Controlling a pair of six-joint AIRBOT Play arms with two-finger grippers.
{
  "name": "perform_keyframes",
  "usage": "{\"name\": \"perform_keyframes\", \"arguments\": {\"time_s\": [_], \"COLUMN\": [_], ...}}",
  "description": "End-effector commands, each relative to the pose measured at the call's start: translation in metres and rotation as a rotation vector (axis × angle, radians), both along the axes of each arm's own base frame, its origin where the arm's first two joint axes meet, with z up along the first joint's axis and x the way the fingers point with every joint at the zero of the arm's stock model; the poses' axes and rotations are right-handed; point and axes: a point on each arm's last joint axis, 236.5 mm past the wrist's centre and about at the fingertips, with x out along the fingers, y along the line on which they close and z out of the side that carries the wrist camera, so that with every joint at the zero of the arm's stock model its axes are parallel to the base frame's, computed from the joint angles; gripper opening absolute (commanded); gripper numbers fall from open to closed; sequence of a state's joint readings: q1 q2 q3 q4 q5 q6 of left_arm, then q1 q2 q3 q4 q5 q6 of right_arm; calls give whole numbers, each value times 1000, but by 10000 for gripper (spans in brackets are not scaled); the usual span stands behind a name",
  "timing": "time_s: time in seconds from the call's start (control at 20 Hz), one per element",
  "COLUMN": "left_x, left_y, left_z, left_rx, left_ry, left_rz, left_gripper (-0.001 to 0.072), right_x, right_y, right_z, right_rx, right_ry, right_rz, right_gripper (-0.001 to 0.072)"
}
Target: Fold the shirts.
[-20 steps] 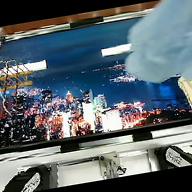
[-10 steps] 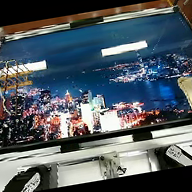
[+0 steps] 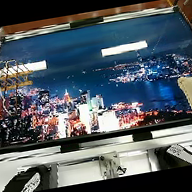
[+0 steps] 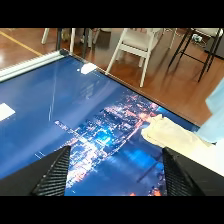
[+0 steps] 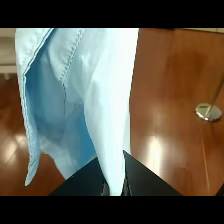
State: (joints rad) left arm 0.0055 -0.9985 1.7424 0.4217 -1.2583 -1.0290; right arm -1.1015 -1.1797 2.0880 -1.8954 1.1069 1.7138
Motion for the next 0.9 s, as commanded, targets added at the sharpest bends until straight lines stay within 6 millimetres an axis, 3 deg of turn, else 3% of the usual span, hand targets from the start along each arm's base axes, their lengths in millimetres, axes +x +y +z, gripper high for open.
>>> {"name": "perform_keyframes", "arguments": {"time_s": [0.0, 0.25, 0.3, 0.35, 0.5, 0.55, 0.6, 0.65, 0.85], "left_x": [1, 0, 1, 2, 8, 10, 13, 15, 35], "left_y": [0, 0, 1, 1, 1, 1, 1, 1, 9], "left_z": [-2, -6, -10, -13, -17, -19, -20, -22, -42], "left_rx": [-2, 7, 18, 23, 15, 15, 15, 16, 74], "left_ry": [18, 40, 46, 61, 93, 97, 103, 108, 129], "left_rz": [3, -2, 1, 3, 6, 6, 6, 7, 55], "left_gripper": [678, 672, 660, 601, 602, 604, 604, 605, 605], "right_x": [-13, -33, -39, -44, -57, -54, -51, -50, -50], "right_y": [-16, -32, -36, -39, -46, -47, -45, -41, 0], "right_z": [-7, -15, -17, -21, -36, -41, -47, -56, -120], "right_rx": [16, 27, 34, 47, 98, 115, 140, 180, 484], "right_ry": [-19, -14, -14, -22, -33, -34, -33, -7, 101], "right_rz": [-33, -92, -107, -117, -141, -126, -109, -98, -54], "right_gripper": [70, 70, 70, 70, 76, 217, 529, 607, 607]}}
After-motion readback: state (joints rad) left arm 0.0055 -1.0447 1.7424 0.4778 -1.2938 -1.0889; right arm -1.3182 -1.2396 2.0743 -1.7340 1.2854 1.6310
